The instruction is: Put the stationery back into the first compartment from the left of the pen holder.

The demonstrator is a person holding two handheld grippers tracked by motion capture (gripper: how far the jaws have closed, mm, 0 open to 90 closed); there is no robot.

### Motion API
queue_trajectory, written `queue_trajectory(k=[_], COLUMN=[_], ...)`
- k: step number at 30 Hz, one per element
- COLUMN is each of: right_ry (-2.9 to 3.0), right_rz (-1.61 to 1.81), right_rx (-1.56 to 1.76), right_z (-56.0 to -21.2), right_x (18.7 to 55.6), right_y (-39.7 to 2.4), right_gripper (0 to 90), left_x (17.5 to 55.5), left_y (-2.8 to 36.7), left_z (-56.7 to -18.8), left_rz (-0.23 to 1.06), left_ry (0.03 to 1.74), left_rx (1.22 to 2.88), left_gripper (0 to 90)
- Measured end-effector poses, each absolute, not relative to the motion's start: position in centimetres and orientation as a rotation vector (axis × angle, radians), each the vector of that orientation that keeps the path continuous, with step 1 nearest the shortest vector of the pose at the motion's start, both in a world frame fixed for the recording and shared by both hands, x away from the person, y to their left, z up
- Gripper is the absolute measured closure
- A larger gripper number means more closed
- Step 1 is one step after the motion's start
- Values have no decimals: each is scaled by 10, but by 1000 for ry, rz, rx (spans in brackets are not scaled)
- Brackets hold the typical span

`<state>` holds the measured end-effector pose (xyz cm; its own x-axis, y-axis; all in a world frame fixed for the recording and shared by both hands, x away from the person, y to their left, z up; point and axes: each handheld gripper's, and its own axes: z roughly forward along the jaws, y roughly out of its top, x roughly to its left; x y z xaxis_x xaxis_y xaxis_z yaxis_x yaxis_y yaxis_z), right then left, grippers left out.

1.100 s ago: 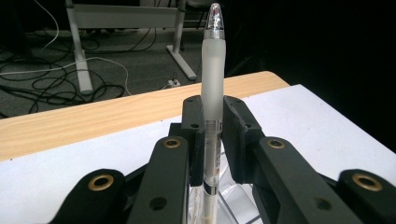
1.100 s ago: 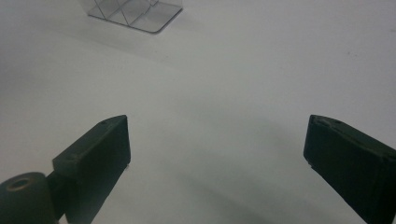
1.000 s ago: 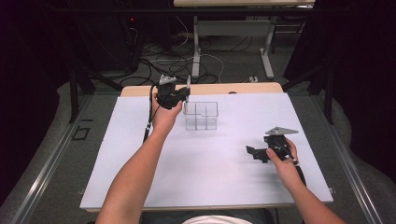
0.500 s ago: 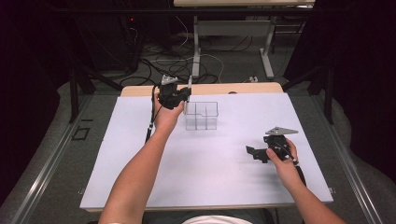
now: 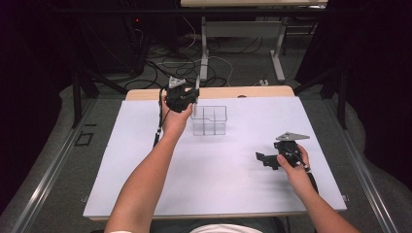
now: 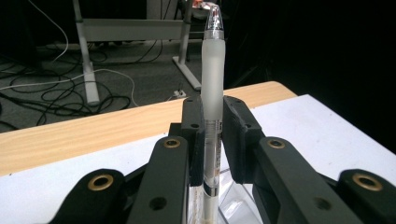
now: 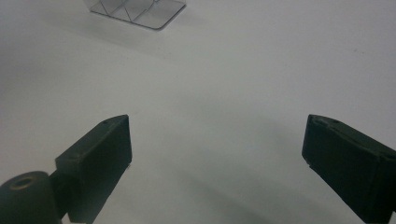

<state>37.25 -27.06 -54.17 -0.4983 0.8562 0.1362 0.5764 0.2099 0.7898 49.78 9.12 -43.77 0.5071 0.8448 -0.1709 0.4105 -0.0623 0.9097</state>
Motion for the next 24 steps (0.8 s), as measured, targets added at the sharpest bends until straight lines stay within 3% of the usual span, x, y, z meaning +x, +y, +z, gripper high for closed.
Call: queue_trajectory(k=[24], right_ry=[2179], right_rz=[1179], right_rx=[1338], right_z=[-543], right_x=[372], right_y=[-269], right_gripper=[90], left_x=[498], left_y=[80], left_z=[-463], left_rz=[497], left_ry=[1106], left_rx=[1796], left_gripper=[796])
